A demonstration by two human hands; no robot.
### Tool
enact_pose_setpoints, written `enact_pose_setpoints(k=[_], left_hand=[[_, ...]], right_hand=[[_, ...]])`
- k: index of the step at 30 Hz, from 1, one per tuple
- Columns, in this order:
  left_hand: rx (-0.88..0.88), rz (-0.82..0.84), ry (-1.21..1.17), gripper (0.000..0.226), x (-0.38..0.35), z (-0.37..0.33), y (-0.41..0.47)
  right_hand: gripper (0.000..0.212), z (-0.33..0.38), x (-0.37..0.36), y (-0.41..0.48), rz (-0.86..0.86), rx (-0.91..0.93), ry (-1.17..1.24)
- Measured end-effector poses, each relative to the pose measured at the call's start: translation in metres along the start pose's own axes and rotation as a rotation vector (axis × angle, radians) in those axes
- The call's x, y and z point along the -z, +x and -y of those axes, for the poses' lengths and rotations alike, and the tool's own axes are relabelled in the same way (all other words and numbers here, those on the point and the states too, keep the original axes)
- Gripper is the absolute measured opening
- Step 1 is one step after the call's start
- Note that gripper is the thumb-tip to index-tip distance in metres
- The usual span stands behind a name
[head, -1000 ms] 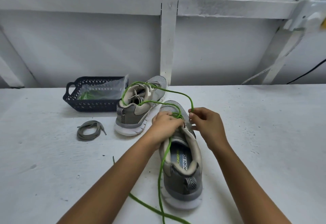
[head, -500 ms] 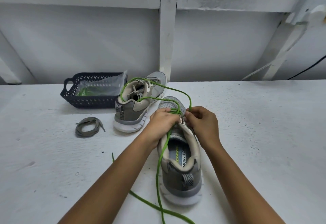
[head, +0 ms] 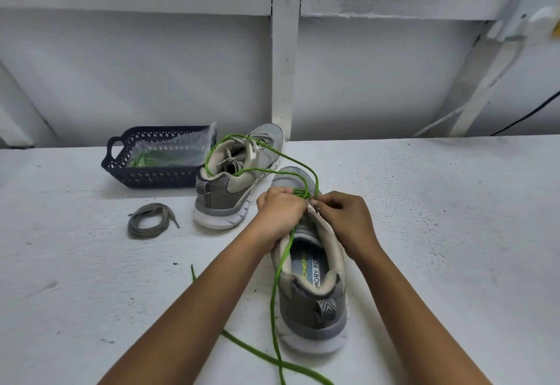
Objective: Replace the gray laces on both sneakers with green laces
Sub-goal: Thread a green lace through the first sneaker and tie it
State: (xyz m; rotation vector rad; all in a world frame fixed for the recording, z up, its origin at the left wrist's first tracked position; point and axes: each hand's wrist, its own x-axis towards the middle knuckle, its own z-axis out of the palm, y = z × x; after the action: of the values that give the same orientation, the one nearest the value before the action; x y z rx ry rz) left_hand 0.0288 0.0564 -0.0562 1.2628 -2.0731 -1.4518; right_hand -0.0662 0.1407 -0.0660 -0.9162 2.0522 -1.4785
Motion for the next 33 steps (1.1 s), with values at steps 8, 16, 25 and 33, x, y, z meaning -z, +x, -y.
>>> enact_pose_setpoints(k=[8,16,25,33], left_hand=[[-0.027,0.004,0.432,0.028,-0.001,-0.011,-0.004],[-0.15,-0.175,0.253,0.025,0.005,-0.01,-0.01],[-0.105,-0.378,-0.855,0.021,0.061,-0.017,-0.027],[-0.104,-0.454,-0.078,0.021,0.117,-0.018,-0.039]], right_hand=[[0.006,0.012,0.0,0.004,0.064,-0.135,0.082],[0.006,0.017,-0.004,0.006,-0.004,-0.208,0.054],[0.01,0.021,-0.004,0.008,0.003,-0.247,0.156],[0.008,0.019,-0.006,0.008,-0.021,-0.236,0.16]])
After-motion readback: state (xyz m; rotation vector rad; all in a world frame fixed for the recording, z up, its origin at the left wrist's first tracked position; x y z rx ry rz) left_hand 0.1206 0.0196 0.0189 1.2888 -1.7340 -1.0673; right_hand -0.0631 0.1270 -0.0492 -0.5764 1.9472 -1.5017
